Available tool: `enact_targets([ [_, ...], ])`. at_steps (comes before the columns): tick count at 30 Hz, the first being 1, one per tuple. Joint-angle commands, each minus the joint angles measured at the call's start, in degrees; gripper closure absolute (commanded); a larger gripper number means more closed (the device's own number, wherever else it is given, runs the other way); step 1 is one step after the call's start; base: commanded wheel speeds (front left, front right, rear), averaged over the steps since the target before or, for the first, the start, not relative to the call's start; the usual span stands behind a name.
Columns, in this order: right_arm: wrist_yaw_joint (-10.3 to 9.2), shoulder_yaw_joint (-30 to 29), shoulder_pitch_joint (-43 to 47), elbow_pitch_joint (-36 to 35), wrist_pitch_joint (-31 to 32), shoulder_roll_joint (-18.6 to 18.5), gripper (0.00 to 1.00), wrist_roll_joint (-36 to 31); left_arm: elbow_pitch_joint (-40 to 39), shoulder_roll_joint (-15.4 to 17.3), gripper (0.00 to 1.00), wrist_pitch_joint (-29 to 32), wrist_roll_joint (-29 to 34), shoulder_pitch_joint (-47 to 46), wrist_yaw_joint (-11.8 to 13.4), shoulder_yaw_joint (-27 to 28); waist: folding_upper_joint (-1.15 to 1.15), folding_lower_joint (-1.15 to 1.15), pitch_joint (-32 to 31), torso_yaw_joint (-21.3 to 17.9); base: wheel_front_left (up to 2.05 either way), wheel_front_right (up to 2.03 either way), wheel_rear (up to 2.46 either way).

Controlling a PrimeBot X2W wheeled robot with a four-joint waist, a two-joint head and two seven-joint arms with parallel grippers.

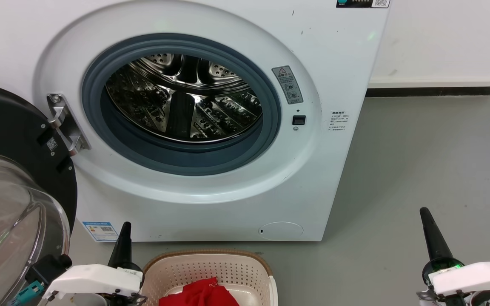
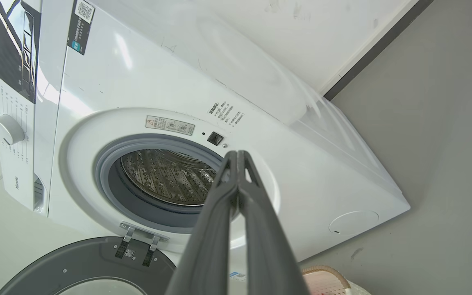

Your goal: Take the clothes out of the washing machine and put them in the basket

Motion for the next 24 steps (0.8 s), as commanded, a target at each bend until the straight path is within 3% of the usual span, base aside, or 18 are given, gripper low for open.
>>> enact_targets([
  [1,0.00,-0.2,-1.6,0.1,0.3,-0.4,1.00,2.2,-0.3,-0.1,1.00,0.5,-2.0,-1.7,-0.4,0.5,0.00,0.00,0.0,0.0,0.00,0.00,0.00],
  [24,0.00,-0.9,-4.2,3.4,2.4,-0.3,1.00,15.9,0.8,-0.6,1.00,4.0,-15.5,-3.0,-2.4,2.5,0.00,0.00,0.4,0.4,0.00,0.00,0.00],
])
